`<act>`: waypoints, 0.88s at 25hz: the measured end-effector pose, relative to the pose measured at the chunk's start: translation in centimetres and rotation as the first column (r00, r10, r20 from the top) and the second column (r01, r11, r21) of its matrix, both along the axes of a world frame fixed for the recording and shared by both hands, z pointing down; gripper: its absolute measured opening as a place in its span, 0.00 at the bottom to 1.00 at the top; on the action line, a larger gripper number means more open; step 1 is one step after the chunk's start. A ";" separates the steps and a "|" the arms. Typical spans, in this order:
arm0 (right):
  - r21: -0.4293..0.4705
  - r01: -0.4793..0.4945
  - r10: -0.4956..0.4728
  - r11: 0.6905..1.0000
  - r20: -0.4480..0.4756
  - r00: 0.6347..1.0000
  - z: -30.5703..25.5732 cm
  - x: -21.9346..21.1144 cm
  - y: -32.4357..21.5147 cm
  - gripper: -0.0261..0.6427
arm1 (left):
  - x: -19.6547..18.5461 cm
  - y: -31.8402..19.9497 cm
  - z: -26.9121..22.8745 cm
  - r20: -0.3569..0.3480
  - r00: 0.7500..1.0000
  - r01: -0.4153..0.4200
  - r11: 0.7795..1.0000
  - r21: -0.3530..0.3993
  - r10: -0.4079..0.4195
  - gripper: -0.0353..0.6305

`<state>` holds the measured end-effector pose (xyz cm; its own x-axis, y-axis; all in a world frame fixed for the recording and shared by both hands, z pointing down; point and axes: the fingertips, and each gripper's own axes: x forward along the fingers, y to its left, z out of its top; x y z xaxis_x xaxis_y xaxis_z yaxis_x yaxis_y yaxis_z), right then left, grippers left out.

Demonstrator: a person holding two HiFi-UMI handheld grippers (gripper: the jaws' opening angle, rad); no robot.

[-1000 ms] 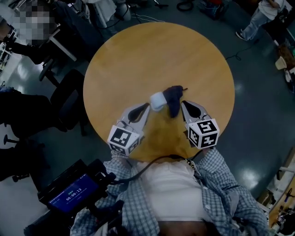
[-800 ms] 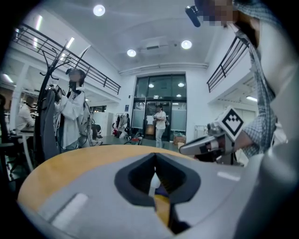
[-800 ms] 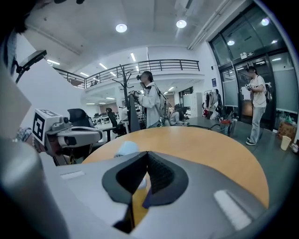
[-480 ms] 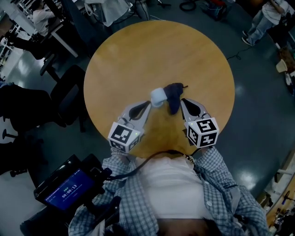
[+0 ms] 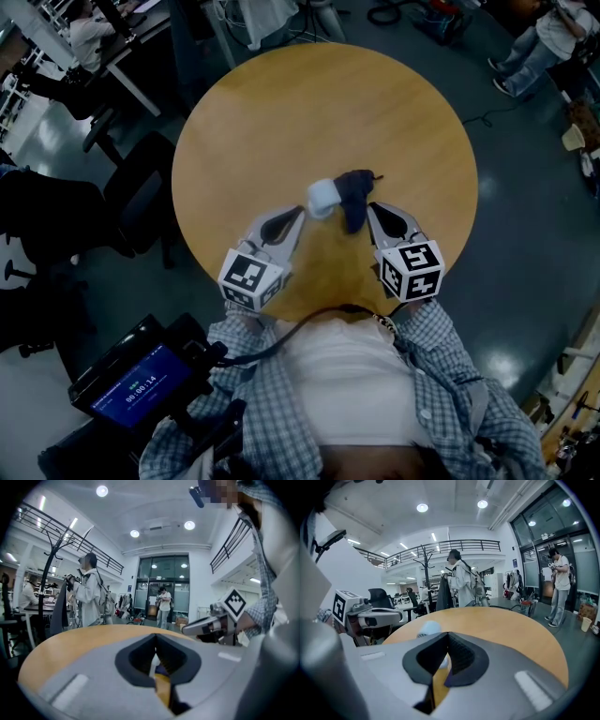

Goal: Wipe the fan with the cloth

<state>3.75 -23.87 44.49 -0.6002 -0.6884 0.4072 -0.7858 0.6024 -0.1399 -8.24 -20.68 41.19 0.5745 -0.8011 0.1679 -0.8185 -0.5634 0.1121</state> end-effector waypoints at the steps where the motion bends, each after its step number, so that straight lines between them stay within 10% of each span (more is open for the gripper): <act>1: -0.003 0.001 -0.001 1.000 0.001 1.000 0.0 0.0 0.0 0.04 | 0.0 0.1 0.2 0.001 1.000 -0.004 1.000 -0.001 0.004 0.06; 22: -0.015 0.040 -0.040 0.999 0.008 0.999 0.5 -0.5 0.1 0.04 | -0.2 -0.3 0.2 0.022 1.000 0.012 1.000 -0.020 -0.012 0.06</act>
<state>3.27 -23.77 44.94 -0.6302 -0.6574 0.4131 -0.7600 0.6312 -0.1549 -8.41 -20.95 41.43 0.5608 -0.8045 0.1959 -0.8276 -0.5513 0.1053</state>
